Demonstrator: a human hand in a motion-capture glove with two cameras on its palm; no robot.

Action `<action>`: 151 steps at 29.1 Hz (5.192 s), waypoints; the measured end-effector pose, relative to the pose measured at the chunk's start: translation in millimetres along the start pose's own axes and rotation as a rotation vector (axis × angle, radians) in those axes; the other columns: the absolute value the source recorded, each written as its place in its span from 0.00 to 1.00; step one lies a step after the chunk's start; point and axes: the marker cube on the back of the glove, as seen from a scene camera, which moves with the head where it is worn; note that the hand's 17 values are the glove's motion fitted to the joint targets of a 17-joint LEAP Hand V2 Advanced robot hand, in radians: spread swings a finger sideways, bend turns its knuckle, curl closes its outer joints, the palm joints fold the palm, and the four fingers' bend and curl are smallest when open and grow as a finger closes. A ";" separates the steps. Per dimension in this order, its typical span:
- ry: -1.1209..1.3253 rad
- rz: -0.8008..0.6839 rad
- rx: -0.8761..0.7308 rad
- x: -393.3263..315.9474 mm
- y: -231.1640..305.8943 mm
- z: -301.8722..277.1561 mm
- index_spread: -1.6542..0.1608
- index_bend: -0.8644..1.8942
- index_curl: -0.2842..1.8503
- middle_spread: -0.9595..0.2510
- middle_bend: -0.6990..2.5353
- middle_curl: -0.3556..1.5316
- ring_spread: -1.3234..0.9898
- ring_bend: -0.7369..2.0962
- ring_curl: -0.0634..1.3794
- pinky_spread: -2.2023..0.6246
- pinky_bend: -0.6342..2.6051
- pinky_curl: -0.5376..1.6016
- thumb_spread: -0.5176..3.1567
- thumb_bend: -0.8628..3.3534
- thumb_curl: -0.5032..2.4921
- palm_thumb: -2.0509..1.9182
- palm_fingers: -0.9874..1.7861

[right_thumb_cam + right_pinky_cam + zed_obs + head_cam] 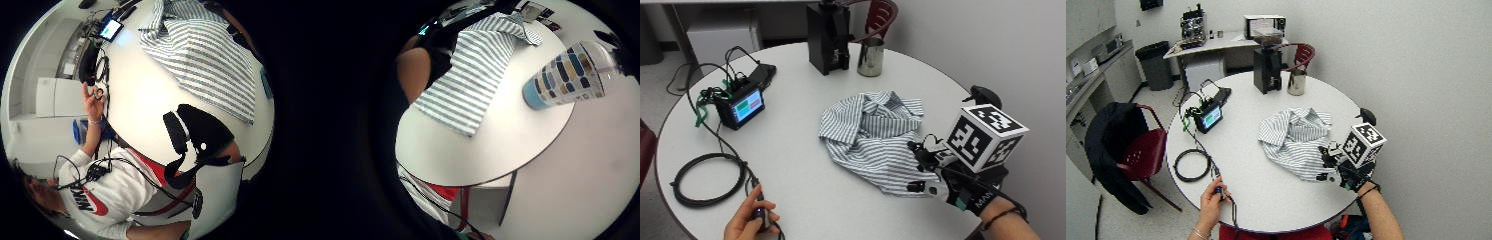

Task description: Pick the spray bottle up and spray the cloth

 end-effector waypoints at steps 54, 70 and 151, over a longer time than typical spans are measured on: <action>-1.115 0.166 0.292 34.3 -71.4 124.2 0.73 0.37 0.22 0.74 0.32 0.37 0.57 0.41 0.25 0.85 0.35 0.40 0.40 0.21 0.26 0.69 0.59; -1.036 0.205 0.280 74.8 -32.8 93.3 0.76 0.34 0.23 0.71 0.33 0.40 0.54 0.46 0.30 0.85 0.31 0.40 0.38 0.21 0.30 0.76 0.69; -1.016 -0.201 0.229 -141.0 -151.7 21.8 0.77 0.34 0.22 0.74 0.31 0.42 0.54 0.45 0.33 0.80 0.30 0.42 0.38 0.20 0.36 0.75 0.69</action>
